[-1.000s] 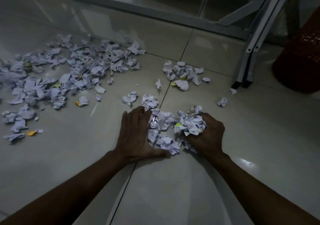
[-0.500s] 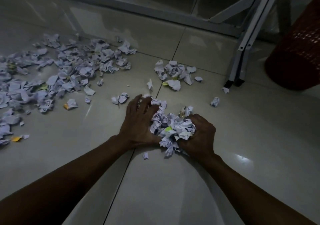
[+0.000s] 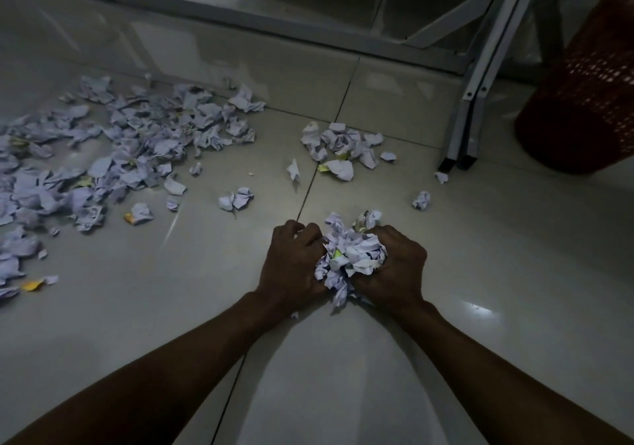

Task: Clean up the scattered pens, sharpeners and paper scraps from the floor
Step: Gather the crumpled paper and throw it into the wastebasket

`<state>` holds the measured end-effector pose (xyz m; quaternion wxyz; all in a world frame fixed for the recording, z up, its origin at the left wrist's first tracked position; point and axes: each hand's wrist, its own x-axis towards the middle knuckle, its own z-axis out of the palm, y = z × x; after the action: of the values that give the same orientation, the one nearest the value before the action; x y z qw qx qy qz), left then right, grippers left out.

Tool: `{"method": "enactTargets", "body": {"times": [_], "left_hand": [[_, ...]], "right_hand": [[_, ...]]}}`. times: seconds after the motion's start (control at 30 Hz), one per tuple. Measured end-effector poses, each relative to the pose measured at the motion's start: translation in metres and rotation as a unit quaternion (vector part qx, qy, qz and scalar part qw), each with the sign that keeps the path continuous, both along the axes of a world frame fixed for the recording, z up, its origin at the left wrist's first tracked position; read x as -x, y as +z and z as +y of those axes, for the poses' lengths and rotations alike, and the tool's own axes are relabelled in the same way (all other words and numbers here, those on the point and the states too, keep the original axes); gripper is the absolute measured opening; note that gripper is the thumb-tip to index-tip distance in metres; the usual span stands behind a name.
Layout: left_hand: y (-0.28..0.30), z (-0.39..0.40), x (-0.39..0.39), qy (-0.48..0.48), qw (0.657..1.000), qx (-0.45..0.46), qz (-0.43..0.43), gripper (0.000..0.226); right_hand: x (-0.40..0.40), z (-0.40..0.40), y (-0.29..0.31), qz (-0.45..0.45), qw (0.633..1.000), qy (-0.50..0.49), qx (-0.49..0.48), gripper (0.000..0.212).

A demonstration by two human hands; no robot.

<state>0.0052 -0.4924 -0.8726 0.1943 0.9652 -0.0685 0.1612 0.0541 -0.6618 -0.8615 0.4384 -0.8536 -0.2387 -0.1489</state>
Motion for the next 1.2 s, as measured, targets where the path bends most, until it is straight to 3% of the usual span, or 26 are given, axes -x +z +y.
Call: {"method": "enactTargets", "body": {"times": [0.17, 0.33, 0.53, 0.67, 0.87, 1.0, 1.2], "left_hand": [[0.003, -0.004, 0.001, 0.000, 1.000, -0.019, -0.024, 0.027], [0.013, -0.001, 0.004, -0.029, 0.999, 0.022, -0.040, 0.031], [0.033, -0.008, 0.003, -0.037, 0.986, 0.158, -0.039, 0.024], [0.076, -0.012, -0.017, -0.020, 0.961, 0.275, -0.026, 0.029], [0.157, -0.028, -0.062, -0.059, 0.923, 0.377, -0.043, 0.040], [0.225, -0.048, -0.094, -0.080, 0.906, 0.413, -0.049, 0.035], [0.296, -0.093, -0.139, -0.087, 0.896, 0.436, 0.007, 0.031]], "right_hand": [[-0.001, -0.001, -0.002, 0.044, 0.999, -0.004, -0.027, 0.033], [0.005, 0.000, 0.009, 0.099, 0.993, -0.017, -0.061, 0.022], [0.006, -0.001, 0.034, 0.187, 0.977, -0.047, -0.096, 0.020], [-0.003, -0.005, 0.075, 0.239, 0.953, -0.053, -0.180, 0.025], [-0.038, -0.010, 0.153, 0.256, 0.925, -0.094, -0.264, 0.028], [-0.062, -0.030, 0.221, 0.227, 0.922, -0.131, -0.285, 0.027], [-0.081, -0.070, 0.300, 0.220, 0.905, -0.136, -0.336, 0.017]]}}
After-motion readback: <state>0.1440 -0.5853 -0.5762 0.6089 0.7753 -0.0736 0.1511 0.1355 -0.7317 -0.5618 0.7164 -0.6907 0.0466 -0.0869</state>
